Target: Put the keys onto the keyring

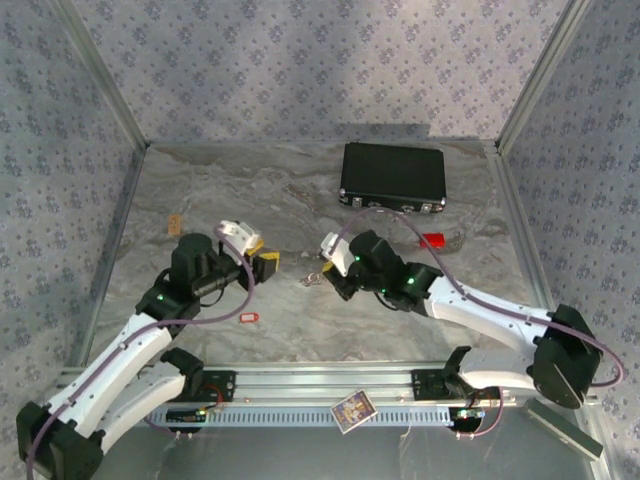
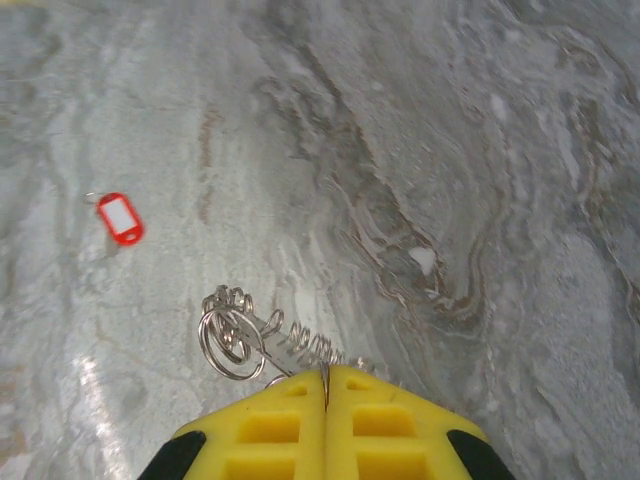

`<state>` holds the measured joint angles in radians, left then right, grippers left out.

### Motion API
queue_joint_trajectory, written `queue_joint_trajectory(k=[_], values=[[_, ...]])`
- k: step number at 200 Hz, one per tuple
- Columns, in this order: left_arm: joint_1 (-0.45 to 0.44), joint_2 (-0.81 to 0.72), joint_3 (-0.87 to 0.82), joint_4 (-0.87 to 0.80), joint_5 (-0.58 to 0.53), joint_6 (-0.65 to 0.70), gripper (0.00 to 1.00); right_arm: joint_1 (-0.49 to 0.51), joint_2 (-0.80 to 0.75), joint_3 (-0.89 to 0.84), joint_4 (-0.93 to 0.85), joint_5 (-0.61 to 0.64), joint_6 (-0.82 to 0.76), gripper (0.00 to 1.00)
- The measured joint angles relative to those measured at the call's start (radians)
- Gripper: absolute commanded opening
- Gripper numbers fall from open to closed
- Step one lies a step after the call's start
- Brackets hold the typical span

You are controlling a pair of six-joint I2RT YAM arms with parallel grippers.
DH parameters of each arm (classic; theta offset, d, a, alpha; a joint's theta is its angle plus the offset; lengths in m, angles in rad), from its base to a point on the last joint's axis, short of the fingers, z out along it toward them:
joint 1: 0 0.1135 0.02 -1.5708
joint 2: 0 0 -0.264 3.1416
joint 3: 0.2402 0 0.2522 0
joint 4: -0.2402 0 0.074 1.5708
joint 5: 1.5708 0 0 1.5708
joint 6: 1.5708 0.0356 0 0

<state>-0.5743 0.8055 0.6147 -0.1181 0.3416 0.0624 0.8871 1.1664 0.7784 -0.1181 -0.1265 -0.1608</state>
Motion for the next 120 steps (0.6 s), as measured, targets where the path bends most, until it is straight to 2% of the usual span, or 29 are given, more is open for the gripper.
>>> queue_joint_trajectory(k=[62,88,120], values=[[-0.036,0.154,0.064,-0.004,0.113,0.158,0.43,-0.011,-0.062,-0.008,-0.044,-0.223,-0.158,0.00],[-0.039,0.188,0.064,-0.005,0.173,0.192,0.39,-0.011,-0.068,-0.008,-0.079,-0.258,-0.198,0.00],[-0.055,0.214,0.063,-0.002,0.226,0.214,0.38,-0.013,-0.080,-0.011,-0.097,-0.265,-0.228,0.00]])
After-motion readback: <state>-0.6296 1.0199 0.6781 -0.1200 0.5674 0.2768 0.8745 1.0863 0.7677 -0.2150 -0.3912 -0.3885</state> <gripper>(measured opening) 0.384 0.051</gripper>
